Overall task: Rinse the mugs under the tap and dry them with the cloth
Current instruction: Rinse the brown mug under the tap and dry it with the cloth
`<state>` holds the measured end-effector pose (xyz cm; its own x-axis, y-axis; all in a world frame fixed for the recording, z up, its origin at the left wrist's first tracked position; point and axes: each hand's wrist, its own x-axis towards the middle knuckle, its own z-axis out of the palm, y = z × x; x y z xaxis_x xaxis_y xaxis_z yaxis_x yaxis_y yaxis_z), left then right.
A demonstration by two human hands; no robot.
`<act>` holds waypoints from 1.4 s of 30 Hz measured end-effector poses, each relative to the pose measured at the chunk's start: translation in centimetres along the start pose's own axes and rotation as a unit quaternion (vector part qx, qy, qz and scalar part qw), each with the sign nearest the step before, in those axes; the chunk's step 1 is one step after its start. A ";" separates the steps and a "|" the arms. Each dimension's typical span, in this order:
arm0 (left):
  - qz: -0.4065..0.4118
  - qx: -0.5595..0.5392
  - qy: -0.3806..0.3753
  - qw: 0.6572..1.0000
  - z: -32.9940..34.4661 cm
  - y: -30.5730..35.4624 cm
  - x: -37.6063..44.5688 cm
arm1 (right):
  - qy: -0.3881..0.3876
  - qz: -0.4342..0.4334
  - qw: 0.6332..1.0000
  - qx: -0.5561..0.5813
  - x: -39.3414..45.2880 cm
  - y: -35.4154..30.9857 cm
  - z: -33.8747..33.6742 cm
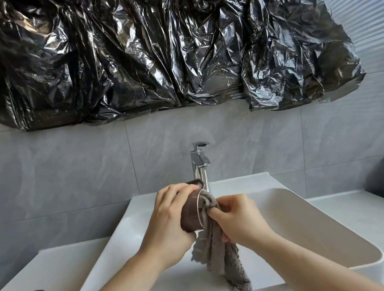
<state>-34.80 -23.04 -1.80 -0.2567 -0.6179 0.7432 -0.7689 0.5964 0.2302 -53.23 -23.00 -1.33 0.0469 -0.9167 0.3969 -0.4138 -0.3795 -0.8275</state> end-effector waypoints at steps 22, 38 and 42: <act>-0.056 -0.029 0.019 0.998 -0.5 -0.8 0.0 | -0.106 -0.088 0.989 -0.049 -0.7 -0.4 0.3; 0.039 -0.012 -0.028 0.999 0.0 1.0 0.1 | -0.045 0.082 0.980 0.174 0.7 0.0 0.8; 0.074 0.006 -0.044 0.996 -0.2 0.8 0.0 | -0.140 0.043 0.978 0.149 0.3 -0.1 1.0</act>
<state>-35.33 -22.47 -1.52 -0.4180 -0.5670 0.7097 -0.7253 0.6787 0.1151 -52.24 -23.39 -1.58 0.2882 -0.9292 0.2315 -0.1448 -0.2812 -0.9486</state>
